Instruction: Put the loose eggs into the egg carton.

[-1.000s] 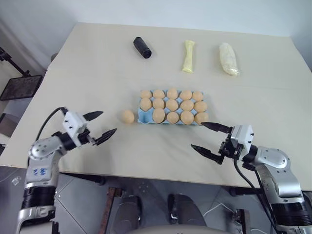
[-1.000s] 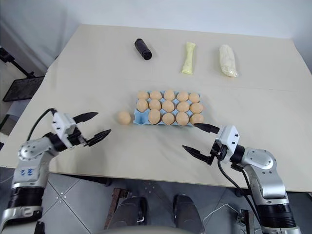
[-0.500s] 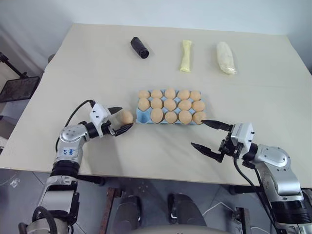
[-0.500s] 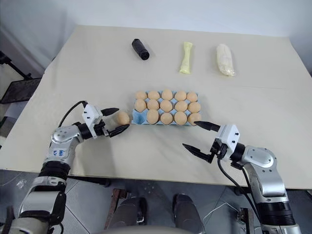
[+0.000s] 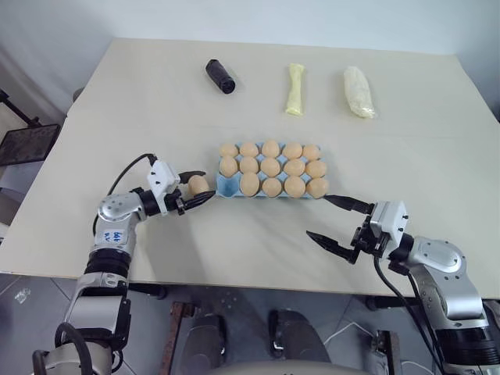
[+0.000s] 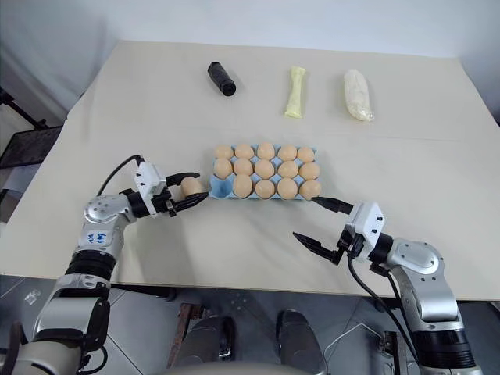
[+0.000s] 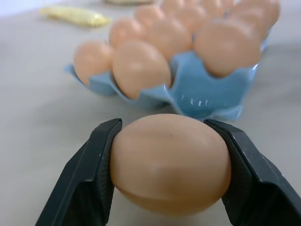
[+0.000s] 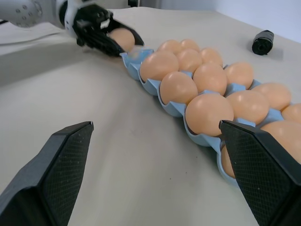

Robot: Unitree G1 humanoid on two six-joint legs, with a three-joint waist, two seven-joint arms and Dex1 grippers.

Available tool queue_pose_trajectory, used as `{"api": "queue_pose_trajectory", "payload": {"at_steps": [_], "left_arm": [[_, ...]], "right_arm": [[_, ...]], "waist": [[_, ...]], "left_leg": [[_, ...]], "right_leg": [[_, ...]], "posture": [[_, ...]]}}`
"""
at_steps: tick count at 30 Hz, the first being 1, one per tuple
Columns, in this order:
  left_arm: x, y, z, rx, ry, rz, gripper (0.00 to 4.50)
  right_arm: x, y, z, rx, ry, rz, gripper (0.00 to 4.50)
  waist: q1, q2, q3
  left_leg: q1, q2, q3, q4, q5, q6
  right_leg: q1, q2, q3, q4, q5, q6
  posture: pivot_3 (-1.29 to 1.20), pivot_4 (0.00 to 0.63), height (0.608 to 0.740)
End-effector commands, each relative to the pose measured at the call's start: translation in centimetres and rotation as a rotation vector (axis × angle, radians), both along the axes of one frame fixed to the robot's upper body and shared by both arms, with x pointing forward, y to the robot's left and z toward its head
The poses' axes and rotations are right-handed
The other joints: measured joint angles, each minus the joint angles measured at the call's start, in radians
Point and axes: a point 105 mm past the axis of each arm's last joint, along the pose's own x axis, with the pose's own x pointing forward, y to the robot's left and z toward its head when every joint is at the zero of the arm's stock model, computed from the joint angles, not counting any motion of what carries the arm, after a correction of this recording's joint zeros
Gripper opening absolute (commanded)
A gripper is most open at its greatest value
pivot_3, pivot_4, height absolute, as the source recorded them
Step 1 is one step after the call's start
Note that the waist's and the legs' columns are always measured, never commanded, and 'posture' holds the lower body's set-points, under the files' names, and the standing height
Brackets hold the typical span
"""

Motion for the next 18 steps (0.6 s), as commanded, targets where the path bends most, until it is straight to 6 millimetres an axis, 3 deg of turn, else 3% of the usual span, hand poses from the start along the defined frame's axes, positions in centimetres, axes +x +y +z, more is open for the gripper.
{"api": "queue_pose_trajectory", "payload": {"at_steps": [1,6,11,18], "left_arm": [[-0.5,-0.6,2.4,-0.011,-0.076,-0.053,2.69],[-0.4,-2.8,3.7,-0.028,-0.098,-0.125,2.69],[0.5,-5.3,2.8,-0.030,-0.065,-0.165,2.69],[1.4,-6.2,2.6,-0.021,-0.046,-0.192,2.69]], "right_arm": [[-0.3,-0.1,1.3,0.012,-0.048,-0.001,4.50],[-0.3,-0.2,1.2,0.013,-0.048,-0.008,4.50],[-0.2,-0.3,1.0,0.016,-0.052,-0.012,4.50],[-0.2,-0.2,1.1,0.018,-0.057,-0.012,4.50]], "waist": [[0.000,0.000,0.000],[0.004,0.000,0.000],[0.006,0.000,0.000],[-0.001,-0.001,0.000]], "left_leg": [[0.000,0.000,0.000,0.000,0.000,0.000],[0.000,0.000,0.000,0.001,0.000,0.000],[0.000,-0.001,0.000,0.001,0.000,0.000],[0.000,0.000,0.001,0.001,0.000,0.000]], "right_leg": [[0.000,0.000,0.000,0.000,0.000,0.000],[0.001,0.000,0.000,0.000,0.000,0.000],[0.001,0.000,0.000,0.000,0.000,0.000],[0.000,0.001,0.000,0.000,0.000,0.000]], "posture": [[0.00,0.150,0.740],[0.00,0.150,0.740],[0.00,0.150,0.740],[0.00,0.150,0.740]]}}
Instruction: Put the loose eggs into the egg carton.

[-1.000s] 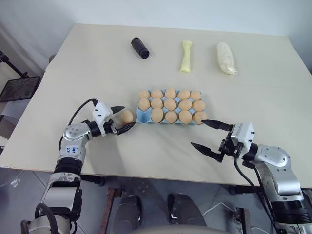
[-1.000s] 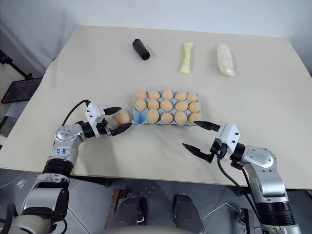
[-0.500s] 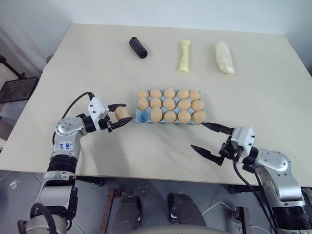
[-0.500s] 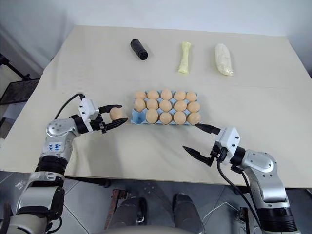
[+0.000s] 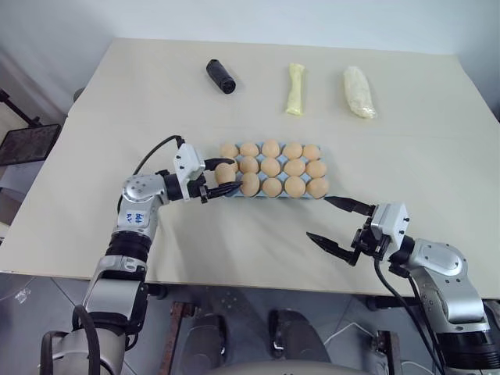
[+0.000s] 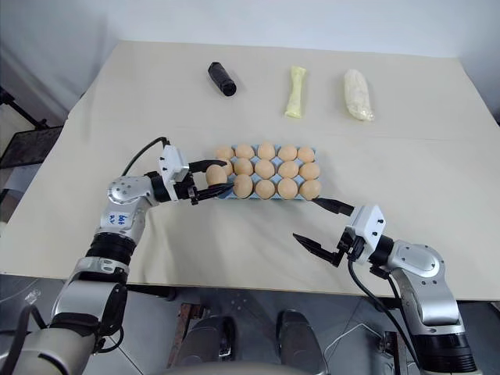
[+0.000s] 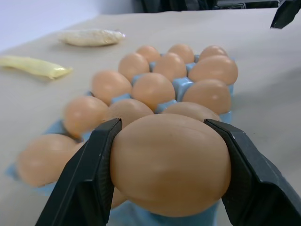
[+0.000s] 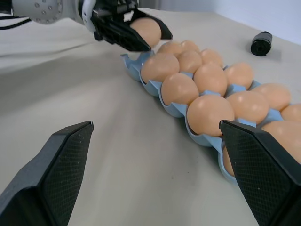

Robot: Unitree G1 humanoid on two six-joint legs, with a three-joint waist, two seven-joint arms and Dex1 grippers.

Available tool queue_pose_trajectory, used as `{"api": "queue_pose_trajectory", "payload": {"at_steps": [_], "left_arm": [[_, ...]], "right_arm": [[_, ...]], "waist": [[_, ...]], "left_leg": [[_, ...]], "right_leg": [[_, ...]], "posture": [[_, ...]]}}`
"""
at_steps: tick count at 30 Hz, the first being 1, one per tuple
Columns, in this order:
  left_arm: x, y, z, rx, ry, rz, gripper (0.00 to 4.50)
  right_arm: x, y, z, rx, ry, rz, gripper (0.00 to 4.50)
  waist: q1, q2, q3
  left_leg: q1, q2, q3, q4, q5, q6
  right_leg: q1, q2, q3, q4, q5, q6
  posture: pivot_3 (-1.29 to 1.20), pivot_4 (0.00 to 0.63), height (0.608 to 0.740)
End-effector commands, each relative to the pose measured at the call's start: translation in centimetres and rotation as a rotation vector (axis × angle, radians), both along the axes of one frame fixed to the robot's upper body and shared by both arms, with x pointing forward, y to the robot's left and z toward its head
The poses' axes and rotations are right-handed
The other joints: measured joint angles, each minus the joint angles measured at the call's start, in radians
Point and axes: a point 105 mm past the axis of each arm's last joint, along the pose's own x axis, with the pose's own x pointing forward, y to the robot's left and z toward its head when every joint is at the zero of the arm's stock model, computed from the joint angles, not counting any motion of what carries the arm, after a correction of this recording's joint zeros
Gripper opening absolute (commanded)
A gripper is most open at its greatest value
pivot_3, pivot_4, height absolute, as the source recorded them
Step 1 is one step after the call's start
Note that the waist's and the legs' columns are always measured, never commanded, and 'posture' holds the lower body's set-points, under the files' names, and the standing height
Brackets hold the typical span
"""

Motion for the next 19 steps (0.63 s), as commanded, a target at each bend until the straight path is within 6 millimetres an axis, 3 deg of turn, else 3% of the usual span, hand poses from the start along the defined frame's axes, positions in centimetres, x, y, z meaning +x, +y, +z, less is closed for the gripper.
{"api": "queue_pose_trajectory", "payload": {"at_steps": [1,6,7,13,19], "left_arm": [[-0.1,0.1,1.0,0.016,-0.045,-0.032,2.94],[-0.8,1.6,1.3,0.013,-0.063,-0.015,4.34],[-1.1,2.0,1.3,0.016,-0.058,-0.016,4.46],[-2.7,6.4,1.6,0.076,-0.055,0.064,4.46],[-4.7,9.5,1.4,0.145,-0.052,0.154,4.46]], "right_arm": [[-0.1,-0.2,1.0,0.017,-0.050,-0.010,4.50],[-0.1,-0.1,0.8,0.031,-0.044,-0.014,4.50],[-0.1,-0.1,0.7,0.031,-0.043,-0.013,4.50],[-0.2,0.0,0.5,0.028,-0.044,-0.010,4.50],[0.3,-0.5,0.7,0.025,-0.060,-0.033,4.50]], "waist": [[0.001,0.000,0.000],[0.000,0.000,0.000],[-0.002,0.000,0.000],[0.000,0.000,0.000],[0.000,0.000,0.000]], "left_leg": [[0.000,0.000,0.000,0.000,0.000,0.000],[0.000,0.000,0.000,0.000,0.000,0.000],[0.000,0.000,0.000,0.000,0.000,0.000],[0.000,0.000,-0.001,0.000,0.000,0.000],[0.000,0.000,-0.001,-0.001,0.000,-0.001]], "right_leg": [[0.000,0.000,0.000,0.000,0.000,0.000],[0.000,0.000,0.000,0.000,0.000,0.000],[0.000,0.000,0.001,0.000,0.000,0.000],[0.000,-0.001,0.001,0.000,0.000,0.000],[0.000,-0.002,0.001,0.000,0.000,0.000]], "posture": [[0.00,0.150,0.740],[0.00,0.150,0.740],[0.00,0.150,0.740],[0.00,0.150,0.740],[0.00,0.150,0.740]]}}
